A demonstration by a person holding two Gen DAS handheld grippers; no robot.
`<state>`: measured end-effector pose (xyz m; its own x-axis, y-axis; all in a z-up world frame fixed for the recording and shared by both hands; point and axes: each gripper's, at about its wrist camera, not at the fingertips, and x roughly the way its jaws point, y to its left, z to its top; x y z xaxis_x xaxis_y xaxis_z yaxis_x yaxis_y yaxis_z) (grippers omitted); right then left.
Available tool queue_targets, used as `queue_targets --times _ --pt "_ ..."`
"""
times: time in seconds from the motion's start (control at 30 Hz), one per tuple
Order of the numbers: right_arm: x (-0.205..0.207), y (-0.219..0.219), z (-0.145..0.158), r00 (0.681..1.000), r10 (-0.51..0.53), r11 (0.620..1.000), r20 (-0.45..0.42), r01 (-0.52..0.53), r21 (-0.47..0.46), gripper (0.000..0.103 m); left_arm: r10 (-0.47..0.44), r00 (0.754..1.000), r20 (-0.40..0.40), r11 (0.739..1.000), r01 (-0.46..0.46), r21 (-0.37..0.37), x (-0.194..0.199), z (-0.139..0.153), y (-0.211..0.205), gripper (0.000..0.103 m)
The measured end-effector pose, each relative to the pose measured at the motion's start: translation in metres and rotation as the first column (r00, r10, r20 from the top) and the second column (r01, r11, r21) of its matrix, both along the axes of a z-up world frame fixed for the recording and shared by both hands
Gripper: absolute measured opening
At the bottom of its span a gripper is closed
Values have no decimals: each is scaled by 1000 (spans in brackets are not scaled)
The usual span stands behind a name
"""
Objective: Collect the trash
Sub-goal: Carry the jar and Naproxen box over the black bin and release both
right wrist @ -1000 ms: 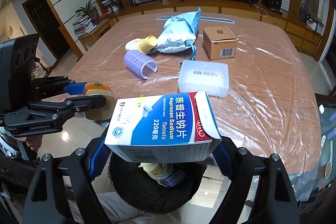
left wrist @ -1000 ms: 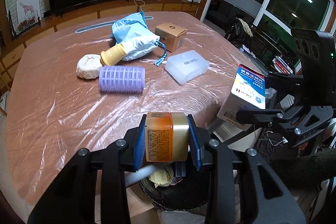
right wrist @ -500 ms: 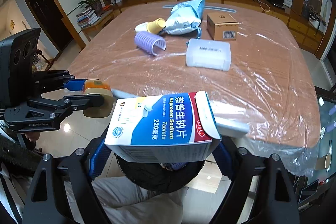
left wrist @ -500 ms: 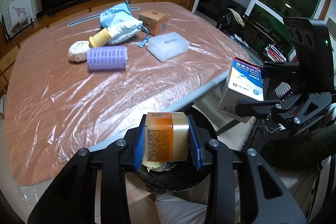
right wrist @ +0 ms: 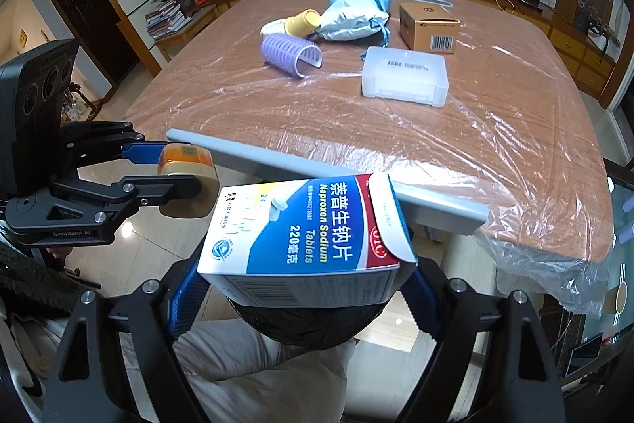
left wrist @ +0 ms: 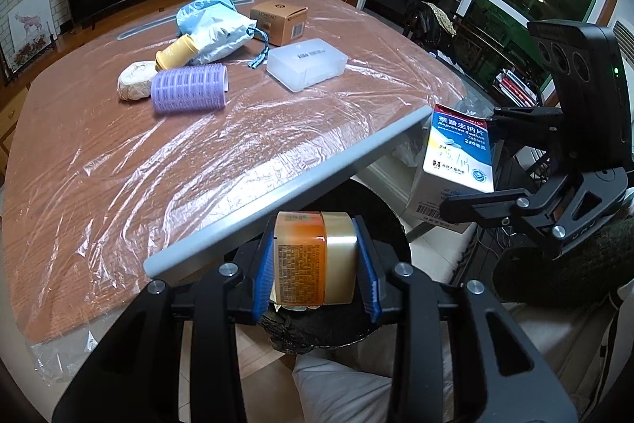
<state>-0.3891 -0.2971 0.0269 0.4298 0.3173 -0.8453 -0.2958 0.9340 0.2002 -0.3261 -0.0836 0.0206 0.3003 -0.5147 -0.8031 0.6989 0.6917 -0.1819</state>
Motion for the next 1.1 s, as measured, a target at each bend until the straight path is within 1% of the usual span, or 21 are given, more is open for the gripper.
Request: queue_targets --times 0.47,1.1 --pt "-2 1 -20 999 4 1000 -53 -4 -10 83 -15 1000 -23 1000 15 21 -6 -12 -7 38" --pt "4 9 -52 992 42 998 -116 -47 -41 83 -18 998 -54 997 22 69 -11 -36 -14 38"
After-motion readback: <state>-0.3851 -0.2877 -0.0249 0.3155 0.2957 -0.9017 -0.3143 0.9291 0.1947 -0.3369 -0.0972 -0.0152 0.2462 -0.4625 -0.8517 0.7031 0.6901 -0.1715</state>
